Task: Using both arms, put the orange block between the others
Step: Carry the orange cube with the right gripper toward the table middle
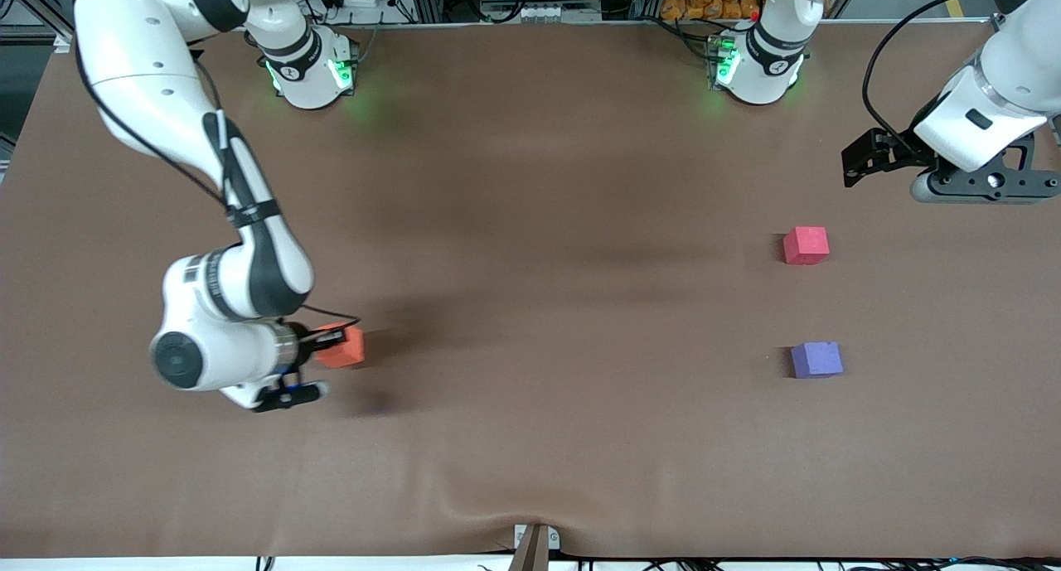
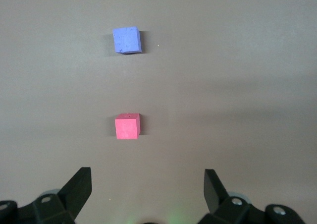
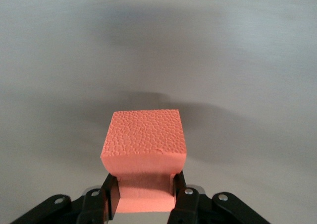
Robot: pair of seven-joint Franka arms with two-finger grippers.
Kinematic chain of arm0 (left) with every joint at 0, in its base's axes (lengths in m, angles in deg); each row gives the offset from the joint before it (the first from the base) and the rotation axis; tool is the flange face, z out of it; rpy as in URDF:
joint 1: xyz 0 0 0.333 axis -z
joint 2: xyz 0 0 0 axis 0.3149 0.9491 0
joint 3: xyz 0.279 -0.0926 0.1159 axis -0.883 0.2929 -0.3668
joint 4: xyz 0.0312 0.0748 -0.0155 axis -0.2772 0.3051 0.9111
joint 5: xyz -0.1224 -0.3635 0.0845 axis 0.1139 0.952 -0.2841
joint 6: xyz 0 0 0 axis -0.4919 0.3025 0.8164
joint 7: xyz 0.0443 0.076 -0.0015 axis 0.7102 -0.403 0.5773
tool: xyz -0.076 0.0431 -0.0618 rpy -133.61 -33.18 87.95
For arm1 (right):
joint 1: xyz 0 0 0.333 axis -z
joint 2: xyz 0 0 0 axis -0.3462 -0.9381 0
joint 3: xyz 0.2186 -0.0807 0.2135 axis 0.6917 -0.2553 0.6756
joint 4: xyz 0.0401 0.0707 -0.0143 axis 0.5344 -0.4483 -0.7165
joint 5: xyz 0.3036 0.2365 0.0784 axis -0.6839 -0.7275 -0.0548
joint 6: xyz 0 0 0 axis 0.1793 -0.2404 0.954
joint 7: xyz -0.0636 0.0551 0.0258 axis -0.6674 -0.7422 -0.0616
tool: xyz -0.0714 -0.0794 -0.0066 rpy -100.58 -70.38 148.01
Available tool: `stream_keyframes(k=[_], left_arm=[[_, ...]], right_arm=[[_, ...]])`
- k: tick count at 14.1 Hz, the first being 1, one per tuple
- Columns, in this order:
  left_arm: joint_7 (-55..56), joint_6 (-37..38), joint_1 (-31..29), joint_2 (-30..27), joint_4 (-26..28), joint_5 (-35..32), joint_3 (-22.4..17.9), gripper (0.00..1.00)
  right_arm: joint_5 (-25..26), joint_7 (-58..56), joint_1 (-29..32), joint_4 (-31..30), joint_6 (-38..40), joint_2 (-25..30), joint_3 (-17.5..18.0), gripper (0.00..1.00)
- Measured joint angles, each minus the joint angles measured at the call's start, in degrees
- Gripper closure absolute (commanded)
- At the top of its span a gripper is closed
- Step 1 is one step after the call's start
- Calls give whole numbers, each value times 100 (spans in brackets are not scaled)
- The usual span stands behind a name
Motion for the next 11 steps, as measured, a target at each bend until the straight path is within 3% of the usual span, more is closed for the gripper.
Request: stream_keyframes(k=[4, 11], left_arm=[[0, -5, 1, 0, 25, 0, 0, 0], [0, -35, 2, 19, 46, 0, 3, 0]], right_arm=[[-38, 407, -735, -2, -257, -17, 87, 100], [-43, 3277, -2495, -12, -346, -41, 115, 98]])
